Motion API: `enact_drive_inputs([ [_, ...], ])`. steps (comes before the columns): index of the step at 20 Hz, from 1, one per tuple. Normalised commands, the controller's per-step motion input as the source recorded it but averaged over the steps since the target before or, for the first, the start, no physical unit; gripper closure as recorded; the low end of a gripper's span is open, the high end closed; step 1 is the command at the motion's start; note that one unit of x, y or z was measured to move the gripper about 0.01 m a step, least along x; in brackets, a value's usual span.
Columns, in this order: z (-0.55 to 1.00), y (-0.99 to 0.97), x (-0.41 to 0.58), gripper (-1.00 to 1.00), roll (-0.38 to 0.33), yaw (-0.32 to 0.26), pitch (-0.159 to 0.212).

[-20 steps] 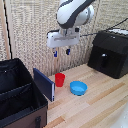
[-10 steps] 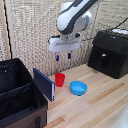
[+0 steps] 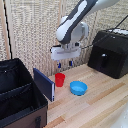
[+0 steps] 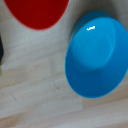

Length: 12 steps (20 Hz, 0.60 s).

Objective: Please find the red cup among the items before you. Carefully move your gripper towards it and gently hold it. Locate the front section of the organizer in front of you. Transfer the red cup above the front section and let go, placing it within that section.

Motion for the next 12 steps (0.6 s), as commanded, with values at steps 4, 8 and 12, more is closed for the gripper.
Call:
enact_drive_inputs([
  [4,-0.44,-0.24,0.174,-1.0,0.017,0.01,0.043],
  [8,-0.43,-0.2,0.063,-1.0,0.007,0.016,0.051],
  [12,-0.36,-0.01,0.24,-1.0,-0.014,0.052,-0.013],
])
